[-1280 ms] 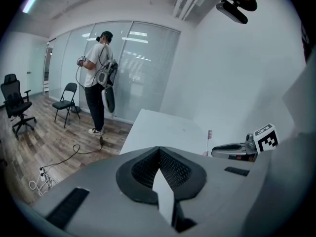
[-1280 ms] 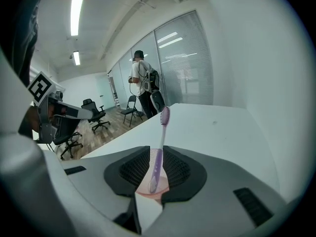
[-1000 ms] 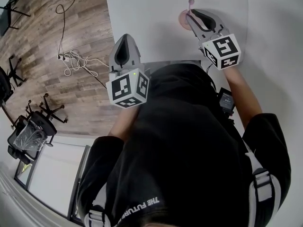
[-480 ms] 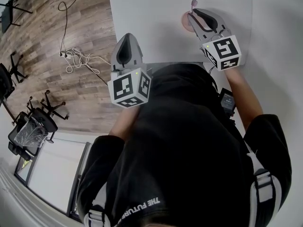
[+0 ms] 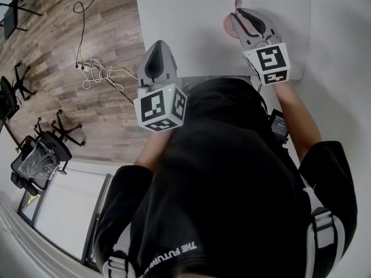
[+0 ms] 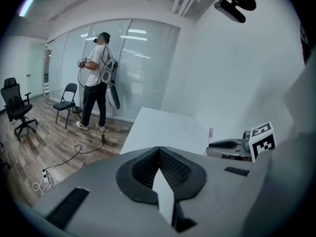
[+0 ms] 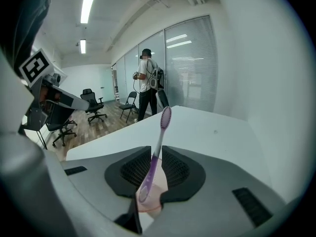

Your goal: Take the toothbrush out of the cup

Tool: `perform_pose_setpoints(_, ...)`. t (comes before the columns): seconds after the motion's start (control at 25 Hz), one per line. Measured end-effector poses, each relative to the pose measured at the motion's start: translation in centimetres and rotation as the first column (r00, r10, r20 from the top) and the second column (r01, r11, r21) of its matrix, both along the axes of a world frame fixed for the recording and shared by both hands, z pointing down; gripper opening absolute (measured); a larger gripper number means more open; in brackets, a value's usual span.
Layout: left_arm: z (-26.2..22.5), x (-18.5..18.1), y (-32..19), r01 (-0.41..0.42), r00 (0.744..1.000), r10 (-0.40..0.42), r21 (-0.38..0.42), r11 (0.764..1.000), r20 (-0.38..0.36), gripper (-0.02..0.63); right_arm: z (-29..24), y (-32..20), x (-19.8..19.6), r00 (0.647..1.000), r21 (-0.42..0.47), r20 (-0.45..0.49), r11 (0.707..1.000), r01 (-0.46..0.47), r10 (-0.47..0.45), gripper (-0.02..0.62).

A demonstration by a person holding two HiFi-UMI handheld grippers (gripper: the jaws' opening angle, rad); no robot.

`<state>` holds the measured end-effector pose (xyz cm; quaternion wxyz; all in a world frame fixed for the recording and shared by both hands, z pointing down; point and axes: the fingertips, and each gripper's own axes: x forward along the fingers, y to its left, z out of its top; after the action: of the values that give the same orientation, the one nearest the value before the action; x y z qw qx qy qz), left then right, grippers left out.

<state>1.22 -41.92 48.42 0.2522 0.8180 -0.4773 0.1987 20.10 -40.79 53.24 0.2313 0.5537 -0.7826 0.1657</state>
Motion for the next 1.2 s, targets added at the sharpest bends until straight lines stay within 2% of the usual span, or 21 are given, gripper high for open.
perform_pose_setpoints(0.12,-0.1,0.1,-0.2,-0.003,1.0,0.003,0.003,1.0,0.001,0.015,0.0,-0.3,0.1,1.0,0.003,-0.015,1.0,-0.009,0.009,0.072)
perform_pose_setpoints(0.56,-0.5,-0.1,0.4,-0.009,1.0,0.009,0.013,1.0,-0.005,0.015,-0.5,0.5,0.1,0.999,0.015,0.019,0.999,-0.039,0.039,0.051)
perform_pose_setpoints(1.2,-0.9,0.0,0.3,-0.045,0.999,0.046,0.03,0.999,-0.017,0.015,-1.9,1.0,0.5,0.996,0.05,0.017,0.995,-0.091,0.09,0.049)
